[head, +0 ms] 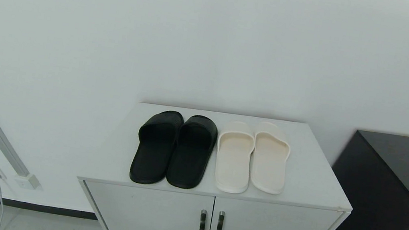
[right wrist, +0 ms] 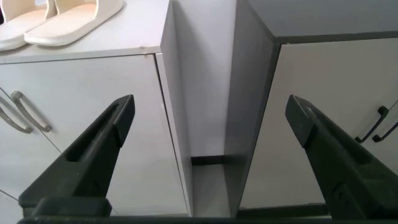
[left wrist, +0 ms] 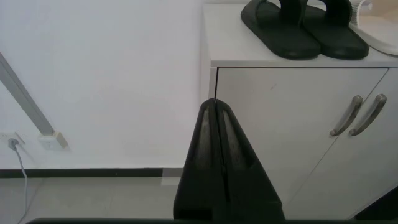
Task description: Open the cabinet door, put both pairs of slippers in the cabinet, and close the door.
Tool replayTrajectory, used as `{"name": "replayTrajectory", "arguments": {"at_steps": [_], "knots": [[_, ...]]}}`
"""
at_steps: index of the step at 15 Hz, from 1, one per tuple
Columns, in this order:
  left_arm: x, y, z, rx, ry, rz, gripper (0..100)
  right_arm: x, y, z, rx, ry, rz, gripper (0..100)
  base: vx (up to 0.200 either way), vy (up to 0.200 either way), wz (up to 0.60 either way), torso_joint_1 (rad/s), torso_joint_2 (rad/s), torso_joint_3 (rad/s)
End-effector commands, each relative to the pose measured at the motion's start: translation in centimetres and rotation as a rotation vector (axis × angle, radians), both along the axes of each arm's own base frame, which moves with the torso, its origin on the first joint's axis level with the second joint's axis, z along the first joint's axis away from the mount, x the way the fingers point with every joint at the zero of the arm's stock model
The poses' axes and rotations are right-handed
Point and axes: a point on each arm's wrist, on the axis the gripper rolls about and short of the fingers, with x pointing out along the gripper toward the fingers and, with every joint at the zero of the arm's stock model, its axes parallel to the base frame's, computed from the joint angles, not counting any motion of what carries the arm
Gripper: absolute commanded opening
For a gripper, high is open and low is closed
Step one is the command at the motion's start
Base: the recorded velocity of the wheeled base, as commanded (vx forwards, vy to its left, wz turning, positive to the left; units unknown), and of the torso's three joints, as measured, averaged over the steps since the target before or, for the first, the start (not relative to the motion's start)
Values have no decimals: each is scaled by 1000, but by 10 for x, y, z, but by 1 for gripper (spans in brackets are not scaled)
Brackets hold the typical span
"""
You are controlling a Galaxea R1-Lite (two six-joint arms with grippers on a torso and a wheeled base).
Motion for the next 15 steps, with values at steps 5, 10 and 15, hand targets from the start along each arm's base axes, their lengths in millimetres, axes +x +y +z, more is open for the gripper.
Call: {"name": "replayTrajectory", "arguments": {"at_steps": [5,10,15], "knots": [[0,0,0,1,-1,-1,0,16,1,107,171,-80,70,100,0,0,0,0,0,0],[0,0,0,3,-1,-5,0,88,18,90,72,315,353,100,0,0,0,0,0,0],[0,0,0,4,0,-7,0,145,108,109,144,297,439,100,0,0,0,0,0,0]]}}
